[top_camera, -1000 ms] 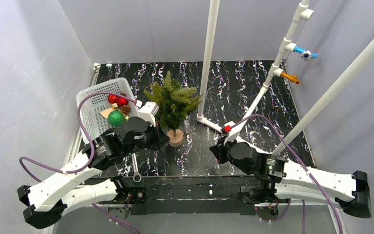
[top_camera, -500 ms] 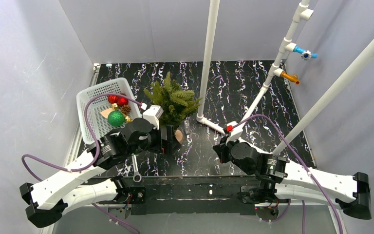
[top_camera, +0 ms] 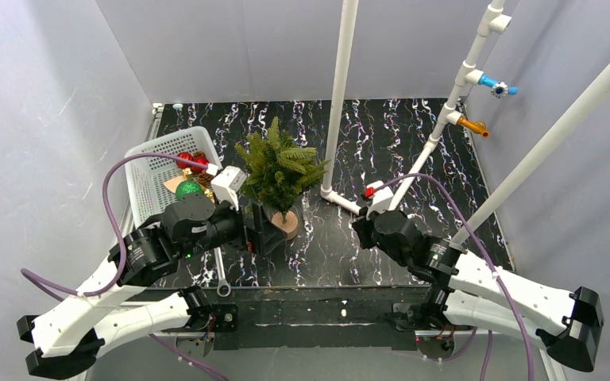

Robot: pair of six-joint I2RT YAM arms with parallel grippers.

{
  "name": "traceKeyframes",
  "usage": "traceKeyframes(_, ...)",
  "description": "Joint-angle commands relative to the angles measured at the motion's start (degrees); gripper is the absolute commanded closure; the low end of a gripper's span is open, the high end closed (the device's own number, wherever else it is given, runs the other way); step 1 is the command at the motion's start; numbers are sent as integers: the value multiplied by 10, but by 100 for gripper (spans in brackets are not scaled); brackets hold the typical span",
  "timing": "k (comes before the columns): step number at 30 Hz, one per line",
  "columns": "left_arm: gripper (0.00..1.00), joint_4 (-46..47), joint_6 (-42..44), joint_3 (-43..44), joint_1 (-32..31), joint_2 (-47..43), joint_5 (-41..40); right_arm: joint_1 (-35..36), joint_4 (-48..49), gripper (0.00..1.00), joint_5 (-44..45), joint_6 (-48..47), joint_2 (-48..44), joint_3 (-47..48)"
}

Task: Decorate the small christmas tree
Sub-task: Wrap the decoration item around the Christmas tree.

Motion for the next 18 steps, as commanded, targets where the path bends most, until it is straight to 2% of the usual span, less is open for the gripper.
traceKeyframes(1,2,-15,10,19,0,-5,19,-24,33,99,-26,-54,13,53)
traceKeyframes(10,2,-38,33,20,0,-53,-55,-93,52,99,-64,-89,10,78)
traceKeyframes(18,2,-12,43,-3,1,-98,-92,-155,63,99,-111,-113,27,113)
